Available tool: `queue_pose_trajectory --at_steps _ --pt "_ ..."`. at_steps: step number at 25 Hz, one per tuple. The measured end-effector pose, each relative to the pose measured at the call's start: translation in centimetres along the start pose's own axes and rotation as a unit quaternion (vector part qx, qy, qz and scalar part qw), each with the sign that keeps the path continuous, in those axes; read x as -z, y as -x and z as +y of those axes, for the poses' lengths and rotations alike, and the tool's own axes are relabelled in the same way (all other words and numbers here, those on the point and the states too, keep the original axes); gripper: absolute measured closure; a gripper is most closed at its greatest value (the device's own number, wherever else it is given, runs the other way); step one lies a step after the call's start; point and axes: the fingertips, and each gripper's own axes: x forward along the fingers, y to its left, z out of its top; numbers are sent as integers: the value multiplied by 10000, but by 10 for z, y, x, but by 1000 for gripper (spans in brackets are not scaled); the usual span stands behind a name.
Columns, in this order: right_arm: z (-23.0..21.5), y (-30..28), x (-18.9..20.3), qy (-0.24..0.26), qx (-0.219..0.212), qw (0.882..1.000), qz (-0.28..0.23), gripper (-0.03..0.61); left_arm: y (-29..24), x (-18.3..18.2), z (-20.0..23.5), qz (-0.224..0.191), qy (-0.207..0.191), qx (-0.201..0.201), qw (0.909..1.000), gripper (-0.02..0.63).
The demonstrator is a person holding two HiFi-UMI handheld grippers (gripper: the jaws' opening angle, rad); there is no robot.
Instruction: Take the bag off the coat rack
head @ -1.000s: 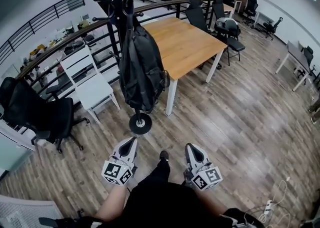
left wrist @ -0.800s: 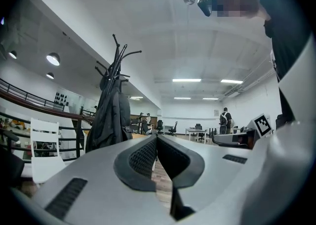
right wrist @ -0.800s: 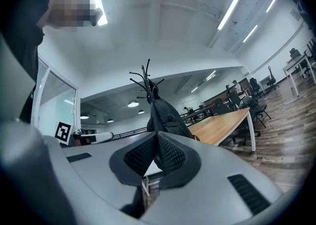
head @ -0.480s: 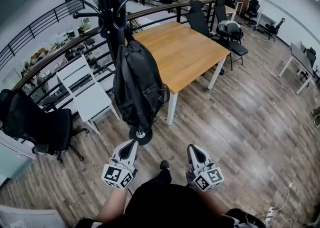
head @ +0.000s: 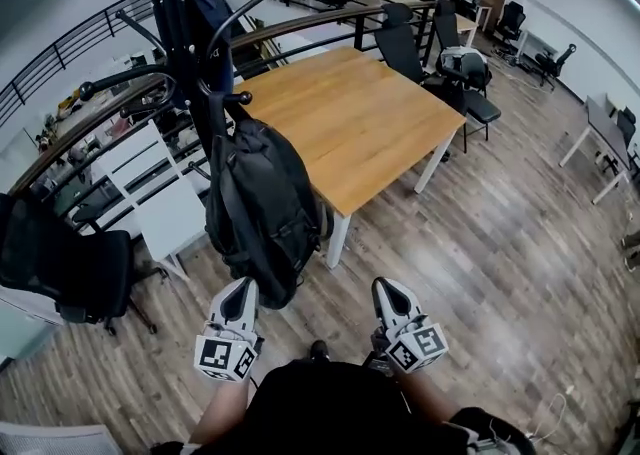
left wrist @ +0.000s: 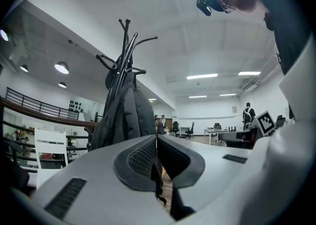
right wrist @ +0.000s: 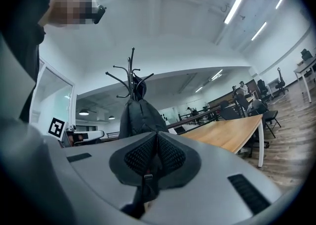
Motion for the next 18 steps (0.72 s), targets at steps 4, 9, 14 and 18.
queue_pose_trajectory --at_steps 4,9,14,18 --pt "-12 -43 -6 56 -294 9995 124 546 -22 -10 15 22 20 -220 9998 565" --pt "-17 -86 -6 56 -675 9973 299 546 -42 -14 32 120 59 -614 9980 459" --pt "-21 -116 -12 61 -1128 9926 438 546 -59 -18 41 162 40 -866 9961 421" --pt "-25 -139 -26 116 -1947 9800 406 546 -68 -8 44 327 25 -1213 9921 422"
